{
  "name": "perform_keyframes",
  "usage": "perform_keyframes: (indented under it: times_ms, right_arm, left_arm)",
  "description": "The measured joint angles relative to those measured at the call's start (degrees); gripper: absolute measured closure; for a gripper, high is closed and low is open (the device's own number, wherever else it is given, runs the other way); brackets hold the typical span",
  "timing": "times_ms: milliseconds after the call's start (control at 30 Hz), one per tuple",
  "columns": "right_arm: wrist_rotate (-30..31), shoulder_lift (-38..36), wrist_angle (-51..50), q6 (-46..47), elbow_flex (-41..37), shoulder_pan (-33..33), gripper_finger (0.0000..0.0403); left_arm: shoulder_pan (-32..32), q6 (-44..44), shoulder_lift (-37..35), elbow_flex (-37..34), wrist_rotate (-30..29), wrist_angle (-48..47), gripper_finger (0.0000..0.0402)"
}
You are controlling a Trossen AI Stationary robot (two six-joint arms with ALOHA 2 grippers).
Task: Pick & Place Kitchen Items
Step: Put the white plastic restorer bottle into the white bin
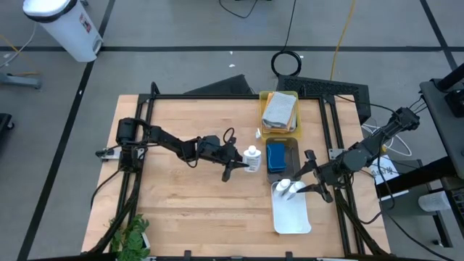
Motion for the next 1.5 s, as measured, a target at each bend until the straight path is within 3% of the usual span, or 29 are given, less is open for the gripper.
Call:
perform_keyframes:
  times_ms: [467,633,833,933,1067,1400,1500]
  right_arm:
    - [0.00,0.07,0.04,0.00,0.00,0.00,0.0206]
    - [2.25,0.68,5.51,1.00,-0.02,-0.02,0.0206]
    - [11.79,3.68,12.96,6.31,-0.02,-0.07,0.0206]
    - [11.78,6.30,15.20,6.64,-0.02,-0.07,0.0206]
    - [11.81,10.55,18.82,6.55,-0.02,-0.24,0.0206]
    - [11.46,19.76,26.17,10.88,-0.02,-10.47,0.0206]
    - [7.13,22.06,27.23,15.31,-0.02,-14.78,0.0206]
  left_arm:
    - [0.00,0.00,0.00,0.00,-0.08,-0.02,0.0350]
    - [-1.36,0.00,0.00,0.31,-5.87,-1.37,0.0350]
    - [-4.10,2.53,0.03,8.24,-9.46,-17.36,0.0350]
    - [-5.08,3.81,0.04,13.20,-11.85,-25.39,0.0350]
    - [-5.88,4.21,0.04,16.36,-12.03,-28.55,0.0350]
    - [-6.89,5.99,0.04,17.00,-12.02,-28.54,0.0350]
    - [-6.85,5.90,0.04,16.98,-12.09,-28.79,0.0350]
